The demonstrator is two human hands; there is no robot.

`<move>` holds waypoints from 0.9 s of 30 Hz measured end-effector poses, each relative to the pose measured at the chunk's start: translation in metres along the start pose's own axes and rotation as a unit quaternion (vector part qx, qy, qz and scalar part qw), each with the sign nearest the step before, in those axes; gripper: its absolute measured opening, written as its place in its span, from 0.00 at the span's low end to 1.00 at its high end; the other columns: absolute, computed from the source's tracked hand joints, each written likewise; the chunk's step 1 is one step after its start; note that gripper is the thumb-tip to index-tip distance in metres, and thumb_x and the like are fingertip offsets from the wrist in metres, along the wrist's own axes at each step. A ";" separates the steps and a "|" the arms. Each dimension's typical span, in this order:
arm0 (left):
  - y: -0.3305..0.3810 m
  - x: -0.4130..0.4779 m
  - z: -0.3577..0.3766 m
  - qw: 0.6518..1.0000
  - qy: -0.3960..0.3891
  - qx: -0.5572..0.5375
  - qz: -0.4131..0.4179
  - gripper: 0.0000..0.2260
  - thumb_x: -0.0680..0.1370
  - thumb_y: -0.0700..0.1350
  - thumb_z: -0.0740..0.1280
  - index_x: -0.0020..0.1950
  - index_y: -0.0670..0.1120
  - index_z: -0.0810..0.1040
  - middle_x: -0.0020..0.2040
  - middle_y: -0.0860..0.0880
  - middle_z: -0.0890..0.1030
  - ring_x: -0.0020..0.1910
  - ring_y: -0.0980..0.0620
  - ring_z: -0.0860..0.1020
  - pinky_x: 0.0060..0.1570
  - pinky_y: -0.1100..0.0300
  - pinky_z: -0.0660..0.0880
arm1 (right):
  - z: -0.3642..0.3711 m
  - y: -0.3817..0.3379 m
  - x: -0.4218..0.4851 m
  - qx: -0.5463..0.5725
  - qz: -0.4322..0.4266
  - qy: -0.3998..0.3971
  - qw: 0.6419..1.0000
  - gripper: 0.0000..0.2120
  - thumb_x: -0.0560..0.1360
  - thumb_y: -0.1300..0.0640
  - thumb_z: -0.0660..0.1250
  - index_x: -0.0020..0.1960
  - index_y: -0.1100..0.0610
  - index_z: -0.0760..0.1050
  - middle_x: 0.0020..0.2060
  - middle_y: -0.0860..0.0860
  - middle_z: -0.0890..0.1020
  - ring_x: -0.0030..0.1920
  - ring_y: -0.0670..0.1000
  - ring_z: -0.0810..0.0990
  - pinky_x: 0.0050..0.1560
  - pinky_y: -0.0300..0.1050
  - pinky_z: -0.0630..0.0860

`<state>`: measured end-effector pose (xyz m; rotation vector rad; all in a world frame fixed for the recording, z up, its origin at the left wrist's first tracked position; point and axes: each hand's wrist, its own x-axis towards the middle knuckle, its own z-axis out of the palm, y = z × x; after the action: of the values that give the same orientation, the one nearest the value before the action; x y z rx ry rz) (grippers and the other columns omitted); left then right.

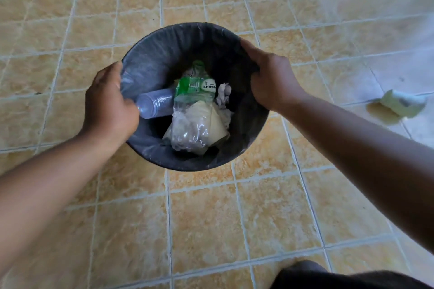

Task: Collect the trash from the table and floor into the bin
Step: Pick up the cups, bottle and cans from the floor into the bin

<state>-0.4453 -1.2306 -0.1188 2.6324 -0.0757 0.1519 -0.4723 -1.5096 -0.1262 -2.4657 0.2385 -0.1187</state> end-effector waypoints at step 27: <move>0.326 -0.007 0.210 0.963 -0.164 -0.049 0.206 0.28 0.77 0.29 0.56 0.78 0.39 0.61 0.79 0.45 0.62 0.77 0.47 0.61 0.69 0.67 0.55 | -0.206 0.281 -0.079 -0.004 0.276 0.188 0.943 0.36 0.71 0.72 0.53 0.75 0.47 0.67 0.64 0.58 0.78 0.63 0.59 0.76 0.53 0.39 0.71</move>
<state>-0.4593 -1.6176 -0.1462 2.4845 -0.7266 -0.1465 -0.6191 -1.8354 -0.1406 -2.2693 1.0799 -0.3433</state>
